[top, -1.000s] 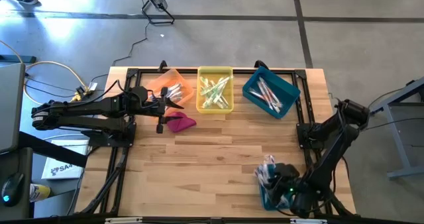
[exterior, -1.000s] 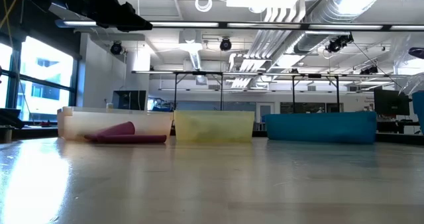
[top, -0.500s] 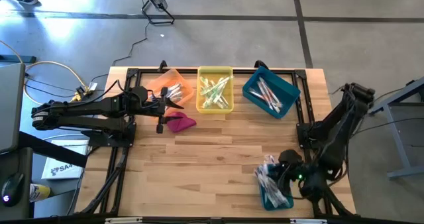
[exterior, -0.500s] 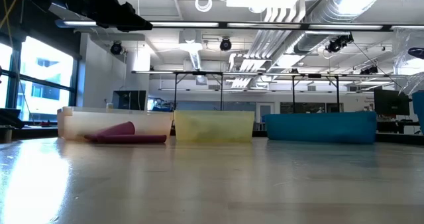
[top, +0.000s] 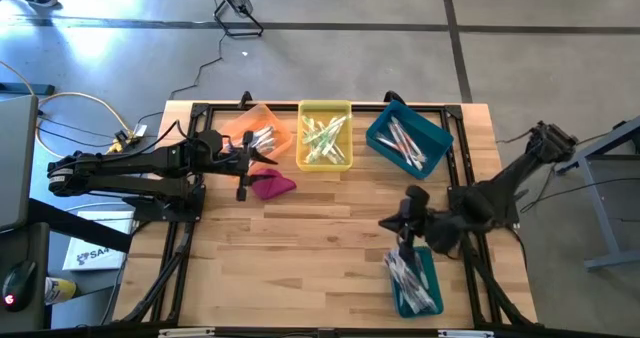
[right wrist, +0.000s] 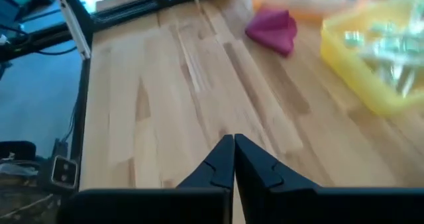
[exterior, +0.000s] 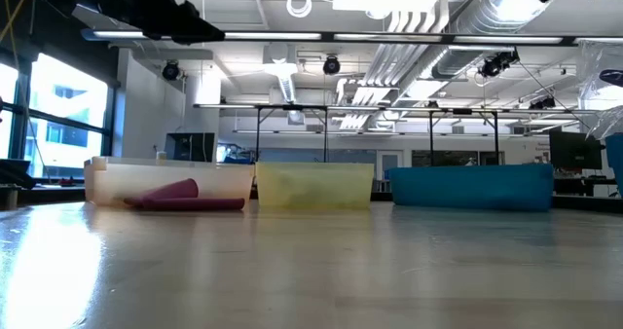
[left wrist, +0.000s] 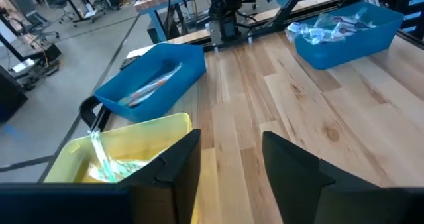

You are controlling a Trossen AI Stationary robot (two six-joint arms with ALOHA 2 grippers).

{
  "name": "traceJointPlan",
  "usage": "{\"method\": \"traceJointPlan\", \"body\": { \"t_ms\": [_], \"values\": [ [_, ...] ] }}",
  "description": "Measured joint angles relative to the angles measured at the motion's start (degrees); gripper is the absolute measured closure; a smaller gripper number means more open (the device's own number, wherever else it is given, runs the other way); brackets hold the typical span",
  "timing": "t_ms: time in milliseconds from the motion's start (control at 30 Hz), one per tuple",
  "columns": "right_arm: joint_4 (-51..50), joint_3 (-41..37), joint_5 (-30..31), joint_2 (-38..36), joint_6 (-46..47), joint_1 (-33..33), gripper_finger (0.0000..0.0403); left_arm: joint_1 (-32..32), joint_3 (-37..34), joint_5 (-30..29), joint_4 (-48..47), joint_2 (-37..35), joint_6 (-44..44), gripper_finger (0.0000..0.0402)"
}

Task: Pick & Place Toothbrushes
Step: Return to home position

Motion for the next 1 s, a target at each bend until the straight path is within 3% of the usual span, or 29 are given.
{"method": "traceJointPlan", "body": {
  "t_ms": [367,533,767,1000],
  "values": [
    [13.49,0.0,-7.9,0.54,-22.61,-15.29,0.0401,0.0,0.0,0.11,0.01,0.0,4.47,0.0391],
    [17.29,0.0,-13.61,0.75,-28.6,-21.15,0.0401,0.0,0.0,-1.0,0.19,0.0,8.59,0.0392],
    [17.57,-0.12,-12.97,0.83,-34.73,-27.25,0.0401,0.09,0.0,-14.62,-0.51,-0.12,14.34,0.0401],
    [22.66,-6.42,-23.85,0.78,-39.08,-35.55,0.0401,3.83,0.0,-13.14,-1.03,-0.27,15.81,0.0401]
  ]
}}
